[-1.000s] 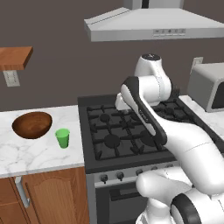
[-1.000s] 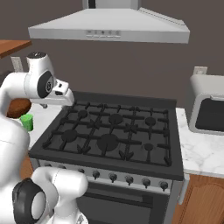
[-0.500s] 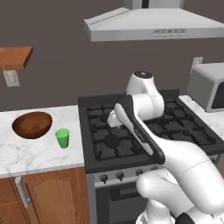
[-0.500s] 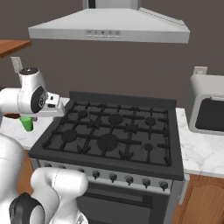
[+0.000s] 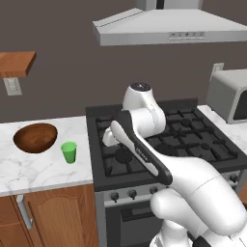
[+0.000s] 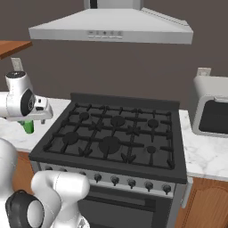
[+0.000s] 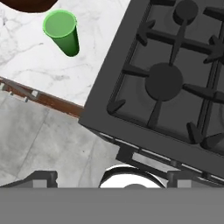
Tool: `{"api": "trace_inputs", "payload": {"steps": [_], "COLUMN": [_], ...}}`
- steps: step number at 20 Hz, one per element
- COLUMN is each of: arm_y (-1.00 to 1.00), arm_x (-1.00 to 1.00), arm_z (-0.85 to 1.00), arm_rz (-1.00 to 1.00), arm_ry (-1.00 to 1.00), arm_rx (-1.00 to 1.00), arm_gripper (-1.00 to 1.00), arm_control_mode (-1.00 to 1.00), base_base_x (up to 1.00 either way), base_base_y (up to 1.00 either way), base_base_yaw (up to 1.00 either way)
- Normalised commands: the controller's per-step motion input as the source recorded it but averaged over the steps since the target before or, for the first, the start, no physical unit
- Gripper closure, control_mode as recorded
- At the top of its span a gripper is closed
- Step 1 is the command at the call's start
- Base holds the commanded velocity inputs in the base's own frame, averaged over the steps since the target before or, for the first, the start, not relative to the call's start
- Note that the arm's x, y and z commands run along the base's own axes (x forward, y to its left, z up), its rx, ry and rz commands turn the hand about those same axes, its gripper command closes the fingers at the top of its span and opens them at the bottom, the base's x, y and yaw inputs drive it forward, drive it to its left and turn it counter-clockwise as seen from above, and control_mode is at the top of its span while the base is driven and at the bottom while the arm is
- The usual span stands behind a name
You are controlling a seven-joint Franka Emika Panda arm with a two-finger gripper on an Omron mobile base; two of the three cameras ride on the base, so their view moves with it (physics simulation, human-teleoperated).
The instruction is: Pick the cup and bowl from the counter and place them on the counter next to the sink.
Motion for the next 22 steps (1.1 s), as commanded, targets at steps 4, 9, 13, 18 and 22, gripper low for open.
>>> {"api": "trace_inputs", "payload": {"steps": [4,9,13,18,22], "arm_y": [0.54,0.62,0.58,0.36,0.1], "arm_x": [0.02,0.03,0.27,0.29,0.01], "arm_z": [-0.03,-0.26,-0.34,-0.07,0.23], "arm_rz": [0.01,0.0,0.0,0.0,0.0], "arm_ry": [0.01,0.0,0.0,0.03,0.03], "arm_rx": [0.0,0.0,0.0,0.0,0.0], "arm_gripper": [-1.0,-1.0,-1.0,-1.0,-1.0], "arm_control_mode": [-1.0,-1.0,-1.0,-1.0,-1.0], "base_base_x": [0.0,0.0,0.0,0.0,0.0], "base_base_y": [0.0,0.0,0.0,0.0,0.0], "base_base_yaw": [0.0,0.0,0.0,0.0,0.0]}}
